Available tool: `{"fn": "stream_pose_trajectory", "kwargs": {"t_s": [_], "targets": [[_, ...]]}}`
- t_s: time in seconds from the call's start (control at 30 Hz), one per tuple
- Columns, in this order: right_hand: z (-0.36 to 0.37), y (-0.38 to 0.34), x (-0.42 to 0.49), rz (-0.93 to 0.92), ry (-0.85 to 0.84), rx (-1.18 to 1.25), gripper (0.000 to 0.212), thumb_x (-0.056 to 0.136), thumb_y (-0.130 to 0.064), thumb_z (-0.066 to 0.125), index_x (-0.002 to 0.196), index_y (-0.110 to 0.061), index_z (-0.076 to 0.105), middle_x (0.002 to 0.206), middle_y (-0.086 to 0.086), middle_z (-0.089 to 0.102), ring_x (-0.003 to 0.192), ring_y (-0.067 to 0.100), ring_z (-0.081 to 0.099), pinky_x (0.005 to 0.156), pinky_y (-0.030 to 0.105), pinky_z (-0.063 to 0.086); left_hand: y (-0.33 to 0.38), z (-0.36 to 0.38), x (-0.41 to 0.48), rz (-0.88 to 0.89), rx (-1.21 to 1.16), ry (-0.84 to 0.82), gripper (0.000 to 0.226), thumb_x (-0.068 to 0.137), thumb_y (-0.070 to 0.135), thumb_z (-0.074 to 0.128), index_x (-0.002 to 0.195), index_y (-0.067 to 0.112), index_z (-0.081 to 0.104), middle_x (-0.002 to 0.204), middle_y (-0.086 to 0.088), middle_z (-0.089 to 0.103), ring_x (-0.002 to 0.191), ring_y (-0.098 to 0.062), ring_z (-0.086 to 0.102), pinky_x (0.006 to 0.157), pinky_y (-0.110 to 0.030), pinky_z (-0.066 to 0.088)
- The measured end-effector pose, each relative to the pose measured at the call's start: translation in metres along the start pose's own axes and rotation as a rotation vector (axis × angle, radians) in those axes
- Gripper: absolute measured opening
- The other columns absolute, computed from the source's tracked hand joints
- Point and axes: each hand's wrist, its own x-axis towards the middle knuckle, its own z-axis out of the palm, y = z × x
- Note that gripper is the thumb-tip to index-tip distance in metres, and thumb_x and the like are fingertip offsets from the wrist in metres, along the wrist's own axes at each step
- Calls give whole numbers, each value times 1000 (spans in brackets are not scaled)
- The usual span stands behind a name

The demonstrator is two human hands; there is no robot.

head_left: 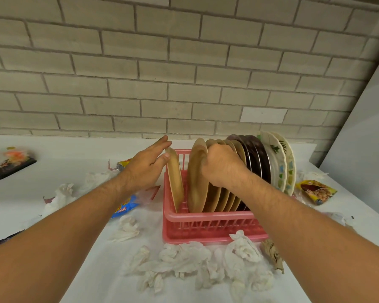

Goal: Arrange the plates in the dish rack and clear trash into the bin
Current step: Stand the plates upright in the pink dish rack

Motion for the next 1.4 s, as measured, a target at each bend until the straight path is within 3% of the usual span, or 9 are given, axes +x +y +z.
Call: {"fn": "stream_pose_trajectory", "kwargs": {"t_s": [0.1,0.27,0.4,0.57,0.67,0.8,0.93,1.17,1.4], "targets": [[-3,4,3,-2,-20,-70,25,95,-16,55,119,-8,58,97,2,44,90,17,40,64,20,36,1,-1,1,-23,-29,-11,44,100,25,44,143,30,38,152,17,28,139,1,24,112,-19,18],[-7,5,-1,-8,-23,-147,27,94,-18,56,120,-11,58,106,6,58,102,21,56,101,38,47,8,0,1,-5,-30,-26,42,102,28,38,143,32,38,151,17,31,139,-1,26,114,-24,21],[-15,-2,-7,-47,109,-77,25,95,-37,54,107,-17,63,86,-2,64,80,14,63,76,31,56,12,-1,5,47,59,-16,41,101,16,38,139,28,46,146,15,40,135,-3,34,106,-13,24],[-10,-20,-13,-129,-18,18,36,91,-47,53,79,-14,61,84,5,65,87,23,64,75,37,57,17,-4,13,103,29,-63,38,97,4,45,126,23,60,139,11,49,129,0,40,99,1,24],[1,-24,-19,-151,-143,-14,22,96,-34,51,103,-16,62,88,12,64,99,29,63,76,36,56,20,-9,19,79,13,-93,36,97,5,46,122,23,64,136,12,51,128,0,41,93,5,23],[13,-30,-20,-116,-113,-1,18,97,-20,48,107,-11,59,74,2,55,68,19,61,58,30,52,19,-10,20,71,34,-118,30,98,21,49,123,31,63,143,14,41,134,-2,33,104,-14,25],[13,-33,-18,-146,-52,-69,19,96,-13,45,111,-11,58,86,5,55,91,25,64,80,36,56,20,-8,23,32,-3,-119,39,94,42,53,132,36,53,149,12,36,134,-5,35,108,-25,30],[-1,-29,-19,-127,74,-93,29,99,-22,44,125,-11,50,121,17,56,112,32,57,89,42,53,40,-11,38,95,-33,-128,44,94,40,54,136,29,49,144,13,43,132,-4,38,109,-25,30],[4,-29,-18,-101,98,-115,35,98,-24,44,130,-11,47,125,15,55,121,32,52,91,41,52,40,-10,43,113,-23,-174,43,94,41,53,136,31,49,147,11,41,134,-4,36,114,-34,30]]}}
